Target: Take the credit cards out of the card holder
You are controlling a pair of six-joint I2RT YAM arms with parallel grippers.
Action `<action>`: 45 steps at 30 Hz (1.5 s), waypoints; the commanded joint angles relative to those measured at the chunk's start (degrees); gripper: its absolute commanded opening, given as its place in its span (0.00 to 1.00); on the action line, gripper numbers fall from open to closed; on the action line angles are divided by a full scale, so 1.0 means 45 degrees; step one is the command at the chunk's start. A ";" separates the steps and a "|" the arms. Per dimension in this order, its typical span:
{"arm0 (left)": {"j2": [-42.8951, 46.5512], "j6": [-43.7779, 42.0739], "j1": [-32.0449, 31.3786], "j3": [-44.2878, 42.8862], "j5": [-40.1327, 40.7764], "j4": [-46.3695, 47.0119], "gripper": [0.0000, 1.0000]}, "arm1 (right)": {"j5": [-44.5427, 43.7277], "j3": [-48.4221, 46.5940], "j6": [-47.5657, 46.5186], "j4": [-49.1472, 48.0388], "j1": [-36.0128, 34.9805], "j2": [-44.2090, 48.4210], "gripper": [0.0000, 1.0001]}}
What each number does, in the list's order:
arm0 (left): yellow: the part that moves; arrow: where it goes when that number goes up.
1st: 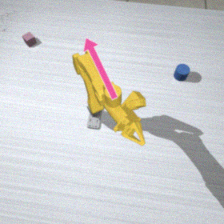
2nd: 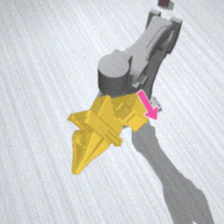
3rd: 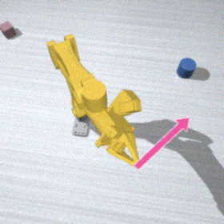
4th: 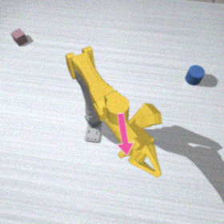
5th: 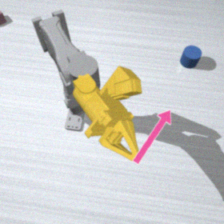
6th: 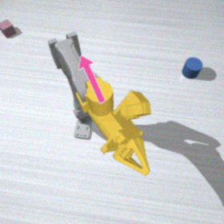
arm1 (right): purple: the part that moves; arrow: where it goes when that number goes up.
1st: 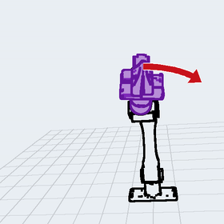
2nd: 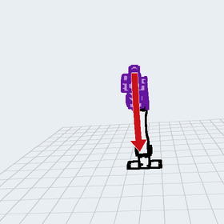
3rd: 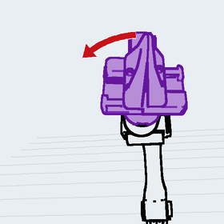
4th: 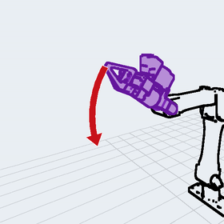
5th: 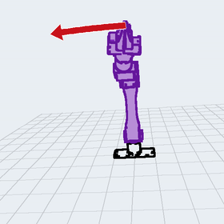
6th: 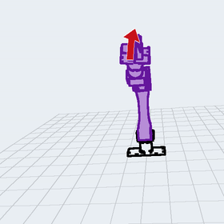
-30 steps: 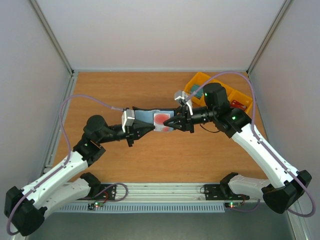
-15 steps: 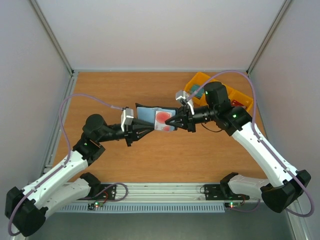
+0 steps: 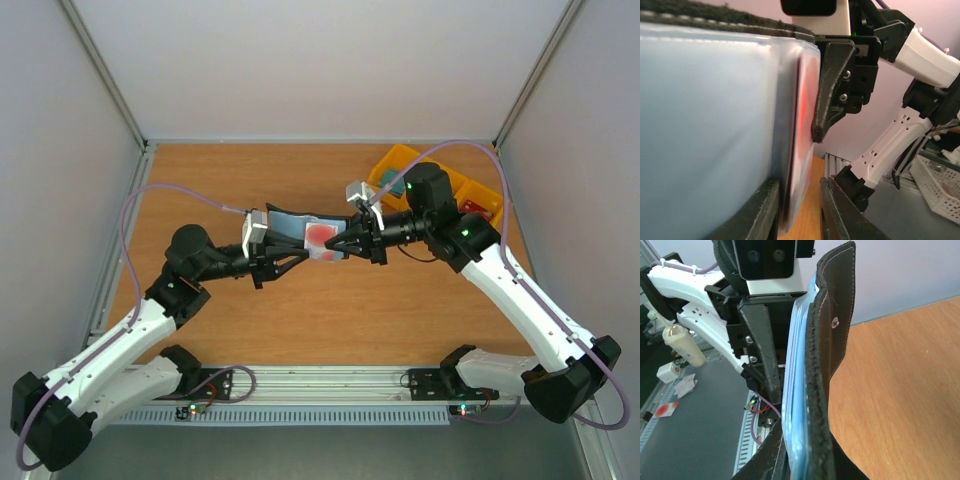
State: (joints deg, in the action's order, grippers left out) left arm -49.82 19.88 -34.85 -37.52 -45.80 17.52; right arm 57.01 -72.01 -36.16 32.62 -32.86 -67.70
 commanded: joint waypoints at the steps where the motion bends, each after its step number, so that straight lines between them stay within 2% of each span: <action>1: -0.0118 0.0247 -0.0087 -0.0492 -0.0115 0.0511 0.14 | 0.0851 -0.0311 -0.0653 -0.0138 -0.0543 -0.0056 0.01; 3: -0.0077 0.0036 -0.0083 -0.0492 -0.0211 0.0537 0.01 | 0.0844 -0.0362 -0.0791 -0.0079 -0.0536 -0.0192 0.02; 6: 0.0035 -0.0170 -0.0101 -0.0466 -0.0425 0.0602 0.00 | 0.0728 -0.0426 -0.1161 0.0303 -0.0545 -0.0319 0.04; 11: 0.0388 -0.0347 -0.0086 -0.0283 -0.0122 0.0628 0.00 | 0.0597 -0.0243 -0.1106 0.0565 -0.0165 -0.0081 0.23; 14: 0.0517 -0.0239 -0.0068 -0.0167 0.0123 0.0799 0.00 | 0.1259 0.0156 -0.0686 0.0259 0.0360 0.0178 0.32; 22: 0.0595 -0.0314 0.0029 -0.0073 -0.0011 0.0939 0.00 | 0.1398 0.0284 -0.0643 0.0529 0.0682 0.0401 0.33; 25: 0.0647 -0.0316 0.0040 -0.0045 -0.0002 0.0875 0.00 | 0.1418 0.0152 -0.0785 0.0867 0.0790 0.0387 0.17; 27: 0.0676 -0.0331 0.0052 -0.0065 -0.0038 0.0801 0.00 | 0.1452 0.0097 -0.0947 0.1098 0.0887 0.0438 0.14; 29: 0.0720 -0.0391 0.0087 -0.0110 -0.0204 0.0770 0.00 | 0.1432 0.0084 -0.1131 0.1447 0.1150 0.0526 0.17; 32: 0.0787 -0.0500 0.0125 -0.0180 -0.0408 0.0672 0.00 | 0.1527 0.0024 -0.1217 0.1936 0.1567 0.0649 0.31; 34: 0.0813 -0.0544 0.0127 -0.0178 -0.0429 0.0658 0.00 | 0.1634 -0.0082 -0.1176 0.2092 0.1580 0.0621 0.32; 38: 0.0678 -0.0590 0.0127 -0.0168 -0.0485 0.0961 0.00 | 0.1761 0.0077 -0.0268 0.1212 0.1580 0.0597 0.25; 39: 0.0637 -0.0563 0.0130 -0.0194 -0.0488 0.1001 0.00 | 0.1866 0.0183 0.0003 0.0840 0.1580 0.0610 0.27; 42: 0.0558 -0.0550 0.0127 -0.0239 -0.0499 0.0983 0.00 | 0.2438 0.0498 0.0558 -0.0143 0.1486 0.0614 0.41; 45: 0.0513 -0.0484 0.0109 -0.0247 -0.0440 0.0986 0.00 | 0.1999 0.0499 0.0657 -0.0329 0.1023 0.0481 0.42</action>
State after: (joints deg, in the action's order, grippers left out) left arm -47.53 18.37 -34.48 -37.58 -47.16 17.41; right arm 65.23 -70.43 -35.86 35.18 -26.37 -65.82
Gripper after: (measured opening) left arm 0.019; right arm 0.425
